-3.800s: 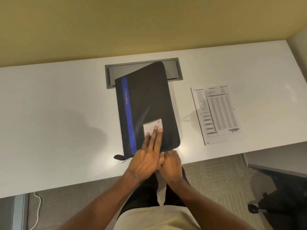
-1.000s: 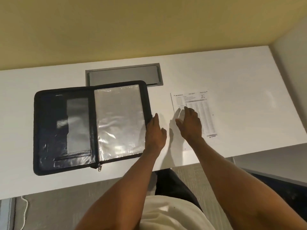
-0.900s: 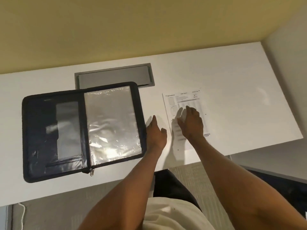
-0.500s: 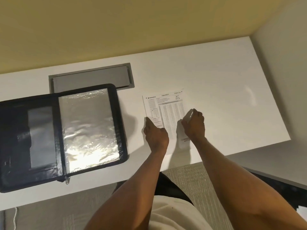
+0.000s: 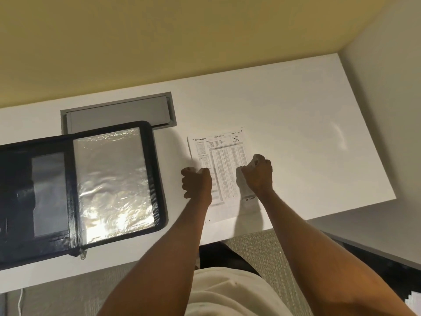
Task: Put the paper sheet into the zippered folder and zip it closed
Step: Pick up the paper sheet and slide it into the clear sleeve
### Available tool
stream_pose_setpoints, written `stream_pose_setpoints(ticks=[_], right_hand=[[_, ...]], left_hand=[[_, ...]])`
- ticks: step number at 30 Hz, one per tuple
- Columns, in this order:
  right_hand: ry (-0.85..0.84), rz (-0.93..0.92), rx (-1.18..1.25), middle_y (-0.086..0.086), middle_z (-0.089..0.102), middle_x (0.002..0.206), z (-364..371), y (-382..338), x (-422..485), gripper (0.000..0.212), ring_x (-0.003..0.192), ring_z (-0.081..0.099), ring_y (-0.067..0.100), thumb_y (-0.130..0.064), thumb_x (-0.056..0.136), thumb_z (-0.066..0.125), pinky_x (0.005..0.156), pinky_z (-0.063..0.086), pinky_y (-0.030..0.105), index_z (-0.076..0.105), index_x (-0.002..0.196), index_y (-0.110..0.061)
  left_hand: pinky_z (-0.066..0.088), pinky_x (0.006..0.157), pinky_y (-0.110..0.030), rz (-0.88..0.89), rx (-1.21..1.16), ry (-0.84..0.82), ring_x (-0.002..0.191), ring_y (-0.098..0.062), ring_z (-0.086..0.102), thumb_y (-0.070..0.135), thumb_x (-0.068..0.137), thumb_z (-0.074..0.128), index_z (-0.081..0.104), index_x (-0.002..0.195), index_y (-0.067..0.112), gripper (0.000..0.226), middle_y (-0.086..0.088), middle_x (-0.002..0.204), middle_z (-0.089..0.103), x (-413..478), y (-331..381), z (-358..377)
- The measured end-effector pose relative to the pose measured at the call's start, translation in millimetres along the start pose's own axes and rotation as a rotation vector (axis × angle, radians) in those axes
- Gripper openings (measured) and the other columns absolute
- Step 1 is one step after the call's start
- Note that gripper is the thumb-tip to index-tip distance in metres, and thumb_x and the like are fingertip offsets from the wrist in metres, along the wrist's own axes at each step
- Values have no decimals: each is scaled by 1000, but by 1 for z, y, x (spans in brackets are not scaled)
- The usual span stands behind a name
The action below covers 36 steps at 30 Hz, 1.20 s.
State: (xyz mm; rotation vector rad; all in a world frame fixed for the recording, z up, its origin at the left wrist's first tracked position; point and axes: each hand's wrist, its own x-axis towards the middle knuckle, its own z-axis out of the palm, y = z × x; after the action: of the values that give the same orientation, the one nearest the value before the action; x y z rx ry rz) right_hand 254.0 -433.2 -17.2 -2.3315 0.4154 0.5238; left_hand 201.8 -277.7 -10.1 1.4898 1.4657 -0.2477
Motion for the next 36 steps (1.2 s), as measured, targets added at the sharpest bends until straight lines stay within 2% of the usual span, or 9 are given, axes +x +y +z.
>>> stream_pose_setpoints(ticks=[5, 12, 15, 18, 21, 26, 30, 33, 36], right_hand=[[-14, -1, 29, 10, 47, 85, -3, -2, -1, 25, 86, 39, 28, -12, 76, 65, 74, 31, 31, 40, 76, -17], [-38, -58, 17, -1, 25, 70, -12, -7, -4, 34, 82, 26, 23, -26, 64, 56, 70, 26, 32, 22, 64, -29], [-30, -76, 28, 1, 39, 69, -15, -1, 4, 21, 78, 35, 23, -19, 79, 71, 72, 40, 36, 52, 75, -15], [-127, 0, 265, -1, 51, 91, -25, -10, 7, 43, 85, 47, 16, -32, 86, 81, 85, 46, 34, 60, 118, -12], [-350, -59, 404, -18, 68, 87, -42, -30, 3, 25, 78, 64, 0, -47, 88, 78, 73, 48, 15, 67, 102, -28], [-699, -77, 603, 7, 63, 144, -53, -57, 2, 46, 131, 62, 18, -16, 101, 64, 110, 47, 33, 54, 145, -5], [-599, -102, 722, 15, 69, 132, -52, -76, 2, 42, 107, 73, 17, -4, 100, 62, 86, 60, 27, 57, 141, 3], [-521, -195, 723, 15, 69, 133, -53, -89, -1, 41, 121, 68, 30, -7, 98, 66, 102, 55, 41, 61, 137, 2], [-422, -282, 733, 11, 75, 123, -51, -99, -10, 32, 113, 73, 25, -11, 98, 68, 93, 59, 35, 69, 128, -1]], left_hand=[[57, 92, -48, 79, -43, -71, 107, -40, 67, 13, 94, 55, 64, 120, -2, 31, -21, 115, 69, 7, -3, -8], [46, 49, -6, 352, -114, -185, 71, -4, 67, 9, 100, 56, 65, 99, 29, 22, 12, 91, 70, 8, -15, -28], [54, 55, -20, 318, -226, -291, 68, -8, 71, 4, 99, 59, 70, 92, 34, 32, 8, 90, 76, 18, -12, -41], [60, 76, -39, 244, -286, -406, 87, -26, 71, 6, 100, 62, 74, 100, 29, 25, -5, 102, 77, 32, -5, -59], [59, 72, -35, 227, -311, -504, 92, -24, 74, 10, 101, 62, 76, 98, 34, 28, -1, 102, 79, 41, 6, -82], [57, 82, -39, 313, -330, -593, 104, -29, 73, 12, 103, 59, 69, 121, 18, 21, -6, 117, 77, 47, 31, -111], [57, 86, -38, 425, -344, -649, 108, -26, 74, 21, 100, 63, 68, 122, 18, 23, -5, 120, 76, 39, 58, -127], [52, 104, -44, 580, -278, -753, 127, -24, 66, 28, 98, 69, 61, 140, 22, 43, -3, 138, 68, 26, 79, -133], [47, 111, -47, 762, -178, -733, 133, -20, 60, 25, 98, 70, 56, 146, 21, 50, 0, 142, 65, 15, 92, -133]])
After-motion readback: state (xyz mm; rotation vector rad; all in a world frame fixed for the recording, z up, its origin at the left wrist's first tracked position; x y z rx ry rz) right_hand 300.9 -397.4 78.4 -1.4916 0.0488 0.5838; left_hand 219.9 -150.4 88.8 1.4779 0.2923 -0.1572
